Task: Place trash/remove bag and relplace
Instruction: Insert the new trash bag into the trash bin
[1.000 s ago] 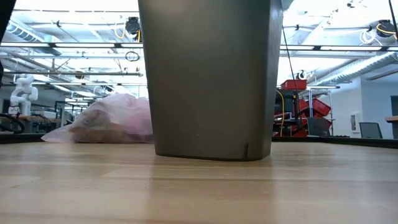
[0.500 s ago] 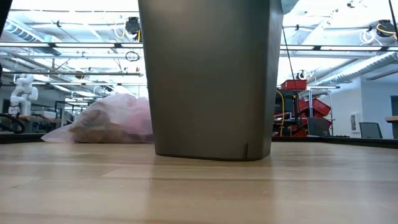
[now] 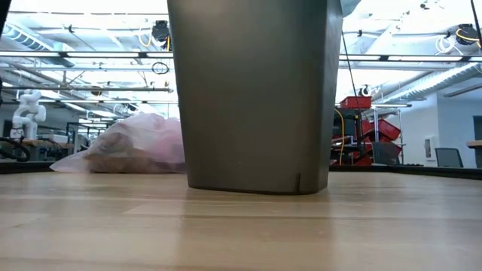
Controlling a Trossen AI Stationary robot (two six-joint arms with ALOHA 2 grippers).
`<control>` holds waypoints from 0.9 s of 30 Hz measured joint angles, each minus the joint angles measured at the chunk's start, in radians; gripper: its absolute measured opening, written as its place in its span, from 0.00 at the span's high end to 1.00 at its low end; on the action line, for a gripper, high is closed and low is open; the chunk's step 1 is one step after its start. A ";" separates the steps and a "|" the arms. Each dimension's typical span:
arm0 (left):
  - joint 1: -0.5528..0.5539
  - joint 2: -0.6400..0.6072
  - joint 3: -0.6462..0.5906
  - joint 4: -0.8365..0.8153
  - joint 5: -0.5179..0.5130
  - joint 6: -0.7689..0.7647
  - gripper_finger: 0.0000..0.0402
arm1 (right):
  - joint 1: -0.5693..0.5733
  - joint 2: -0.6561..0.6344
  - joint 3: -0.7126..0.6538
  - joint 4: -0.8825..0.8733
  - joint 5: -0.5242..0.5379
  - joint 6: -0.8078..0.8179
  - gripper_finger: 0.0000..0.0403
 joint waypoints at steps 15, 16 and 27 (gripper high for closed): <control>0.004 -0.040 -0.014 0.237 -0.042 0.090 1.00 | -0.018 0.133 0.000 -0.105 0.013 0.053 1.00; 0.005 -0.038 -0.026 0.236 -0.042 0.090 1.00 | -0.013 0.130 0.000 -0.106 0.012 0.072 1.00; -0.003 -0.082 -0.213 0.224 -0.102 0.011 1.00 | 0.046 0.102 0.001 -0.149 0.147 0.239 1.00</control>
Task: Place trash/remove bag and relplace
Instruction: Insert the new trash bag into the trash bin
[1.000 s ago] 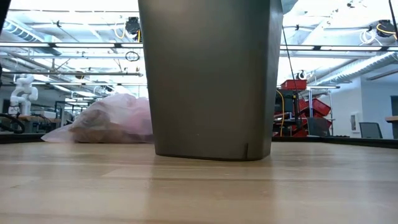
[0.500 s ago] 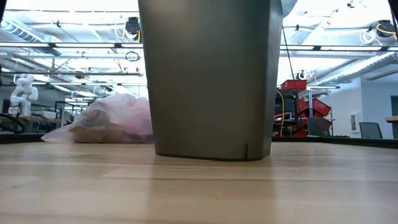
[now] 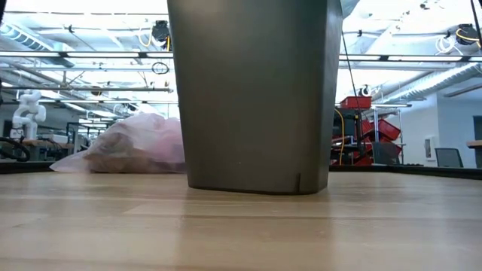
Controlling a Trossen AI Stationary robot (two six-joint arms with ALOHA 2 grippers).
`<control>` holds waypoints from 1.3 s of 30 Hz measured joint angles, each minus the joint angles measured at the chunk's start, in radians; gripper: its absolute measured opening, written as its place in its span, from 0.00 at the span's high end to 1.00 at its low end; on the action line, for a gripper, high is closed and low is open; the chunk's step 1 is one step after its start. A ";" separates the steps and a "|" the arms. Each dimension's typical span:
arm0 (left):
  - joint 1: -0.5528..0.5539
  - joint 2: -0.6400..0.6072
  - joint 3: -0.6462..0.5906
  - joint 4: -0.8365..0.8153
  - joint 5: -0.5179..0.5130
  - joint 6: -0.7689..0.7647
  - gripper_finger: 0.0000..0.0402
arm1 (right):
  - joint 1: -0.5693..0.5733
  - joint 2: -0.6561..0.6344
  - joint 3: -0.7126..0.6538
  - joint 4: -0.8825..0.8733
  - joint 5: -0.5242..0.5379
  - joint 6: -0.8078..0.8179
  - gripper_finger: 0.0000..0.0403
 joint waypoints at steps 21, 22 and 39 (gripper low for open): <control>-0.007 -0.374 -0.498 0.789 0.125 0.186 1.00 | 0.135 -0.274 -0.423 0.389 0.024 0.107 1.00; 0.005 -0.380 -0.508 0.792 0.137 0.186 1.00 | 0.137 -0.311 -0.487 0.484 0.019 0.107 1.00; 0.236 -0.318 -0.569 0.812 0.325 0.079 1.00 | 0.006 -0.358 -0.729 0.750 0.032 0.185 1.00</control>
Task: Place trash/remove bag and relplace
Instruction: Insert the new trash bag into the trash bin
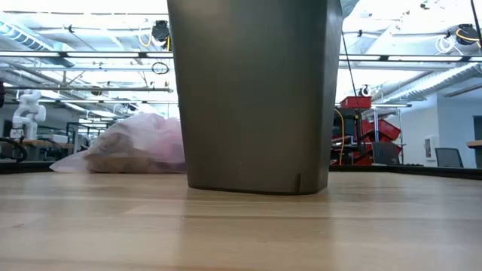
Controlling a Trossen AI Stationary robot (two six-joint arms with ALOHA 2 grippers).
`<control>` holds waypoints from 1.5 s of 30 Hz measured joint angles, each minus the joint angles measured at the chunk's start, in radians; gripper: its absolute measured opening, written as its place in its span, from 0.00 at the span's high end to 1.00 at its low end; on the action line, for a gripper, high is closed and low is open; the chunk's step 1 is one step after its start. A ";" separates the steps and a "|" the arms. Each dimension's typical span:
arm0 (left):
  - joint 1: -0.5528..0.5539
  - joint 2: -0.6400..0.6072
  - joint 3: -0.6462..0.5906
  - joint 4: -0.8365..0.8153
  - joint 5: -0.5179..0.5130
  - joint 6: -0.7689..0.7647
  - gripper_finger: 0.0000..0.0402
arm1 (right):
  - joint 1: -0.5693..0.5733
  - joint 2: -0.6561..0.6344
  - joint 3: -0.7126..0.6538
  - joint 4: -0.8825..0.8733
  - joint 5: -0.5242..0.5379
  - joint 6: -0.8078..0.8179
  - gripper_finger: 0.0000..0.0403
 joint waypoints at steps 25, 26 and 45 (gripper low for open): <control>0.029 0.005 0.000 -0.397 0.098 -0.075 1.00 | 0.100 -0.008 0.001 -0.182 -0.092 0.211 1.00; 0.029 0.003 0.000 -0.403 0.094 -0.075 1.00 | 0.103 -0.017 0.001 -0.170 -0.090 0.210 1.00; 0.026 0.003 0.000 -0.441 0.135 -0.052 1.00 | 0.240 -0.009 0.038 -0.352 -0.512 0.039 1.00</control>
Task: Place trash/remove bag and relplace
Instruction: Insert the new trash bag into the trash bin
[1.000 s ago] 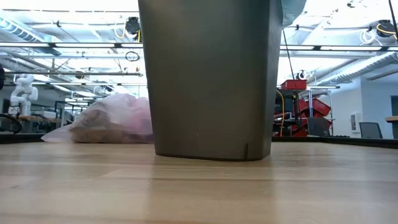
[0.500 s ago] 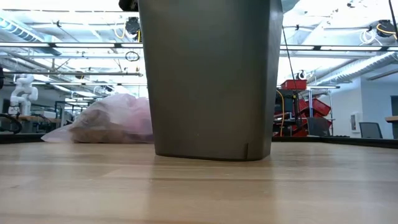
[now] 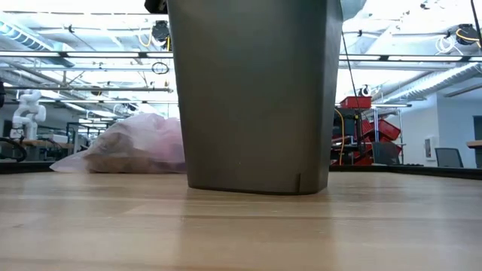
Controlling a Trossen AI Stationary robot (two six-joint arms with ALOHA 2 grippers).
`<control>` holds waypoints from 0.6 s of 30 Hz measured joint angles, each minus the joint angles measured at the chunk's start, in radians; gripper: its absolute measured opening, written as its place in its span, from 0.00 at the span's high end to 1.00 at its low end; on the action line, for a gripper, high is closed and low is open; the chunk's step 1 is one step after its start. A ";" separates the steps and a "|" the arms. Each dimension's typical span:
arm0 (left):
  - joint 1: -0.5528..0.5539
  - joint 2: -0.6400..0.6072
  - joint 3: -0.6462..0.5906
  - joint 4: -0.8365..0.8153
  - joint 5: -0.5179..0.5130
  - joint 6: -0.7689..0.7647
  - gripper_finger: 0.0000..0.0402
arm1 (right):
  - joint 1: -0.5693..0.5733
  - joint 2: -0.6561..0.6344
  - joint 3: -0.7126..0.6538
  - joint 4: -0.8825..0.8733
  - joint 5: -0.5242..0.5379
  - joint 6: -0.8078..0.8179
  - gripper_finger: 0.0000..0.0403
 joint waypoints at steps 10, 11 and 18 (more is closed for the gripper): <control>0.000 0.000 0.000 0.033 0.034 -0.002 1.00 | -0.092 0.034 -0.009 0.126 0.102 -0.094 1.00; 0.000 0.000 0.000 0.042 0.036 -0.002 1.00 | -0.104 0.048 -0.009 0.125 0.086 -0.114 1.00; -0.013 0.000 0.000 0.058 0.044 -0.004 1.00 | -0.183 0.127 -0.011 0.178 0.037 -0.200 1.00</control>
